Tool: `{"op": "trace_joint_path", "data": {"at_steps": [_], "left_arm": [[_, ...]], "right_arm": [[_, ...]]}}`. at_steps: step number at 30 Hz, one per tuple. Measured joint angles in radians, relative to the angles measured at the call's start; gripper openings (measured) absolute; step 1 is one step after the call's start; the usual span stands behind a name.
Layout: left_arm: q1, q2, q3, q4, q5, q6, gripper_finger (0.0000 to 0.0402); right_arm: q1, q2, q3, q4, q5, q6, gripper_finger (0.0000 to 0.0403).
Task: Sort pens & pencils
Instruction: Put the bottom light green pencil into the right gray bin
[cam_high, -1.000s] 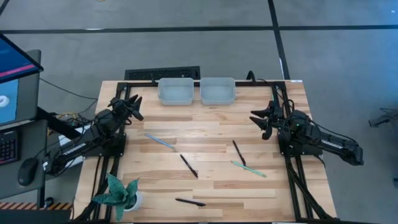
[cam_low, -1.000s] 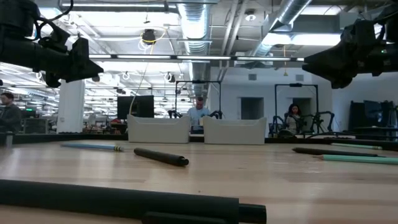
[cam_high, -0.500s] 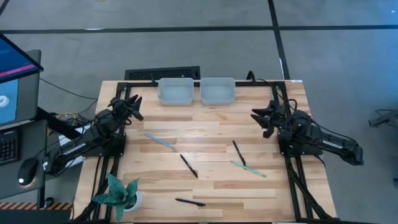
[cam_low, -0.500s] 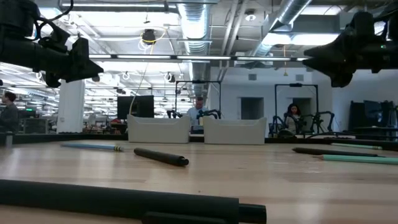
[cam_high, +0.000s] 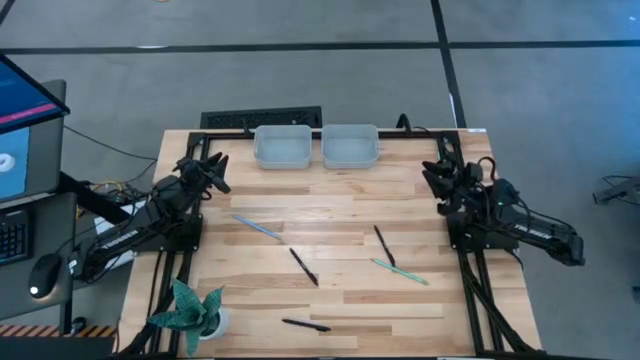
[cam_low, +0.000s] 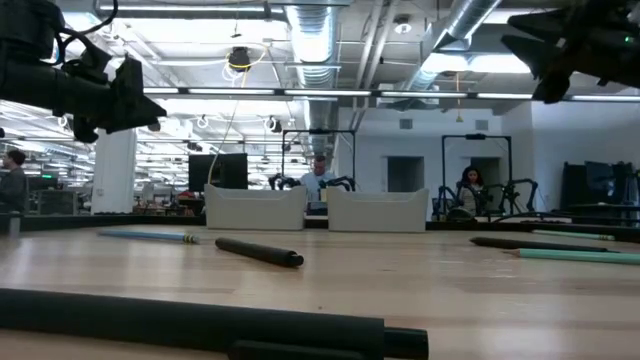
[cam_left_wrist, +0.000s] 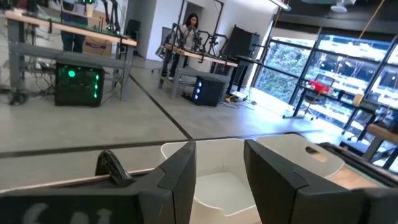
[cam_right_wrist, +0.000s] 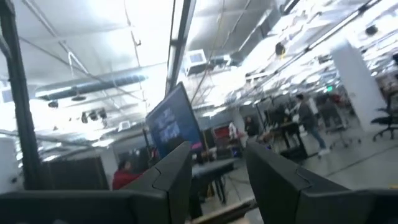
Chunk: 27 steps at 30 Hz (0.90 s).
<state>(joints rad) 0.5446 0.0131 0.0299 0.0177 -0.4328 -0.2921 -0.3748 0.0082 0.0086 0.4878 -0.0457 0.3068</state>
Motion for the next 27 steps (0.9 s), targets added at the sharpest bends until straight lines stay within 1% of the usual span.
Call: {"op": "trace_joint_path", "data": {"at_steps": [11,19,23,27], "left_arm": [[0.000,0.000,0.000,0.000,0.000,-0.022,0.0126],[0.000,0.000,0.000,0.000,0.000,-0.016,0.0126],[0.000,0.000,0.000,0.000,0.000,-0.017,0.0126],[0.000,0.000,0.000,0.000,0.000,-0.017,0.0126]], "right_arm": [[0.000,0.000,0.000,0.000,0.021,0.023,0.0175],[0.000,0.000,0.005,0.017,0.034,0.034,0.0209],[0.000,0.000,0.064,-0.038,0.035,0.015,0.0219],[0.000,0.000,0.170,-0.151,0.035,-0.048,0.0221]]}}
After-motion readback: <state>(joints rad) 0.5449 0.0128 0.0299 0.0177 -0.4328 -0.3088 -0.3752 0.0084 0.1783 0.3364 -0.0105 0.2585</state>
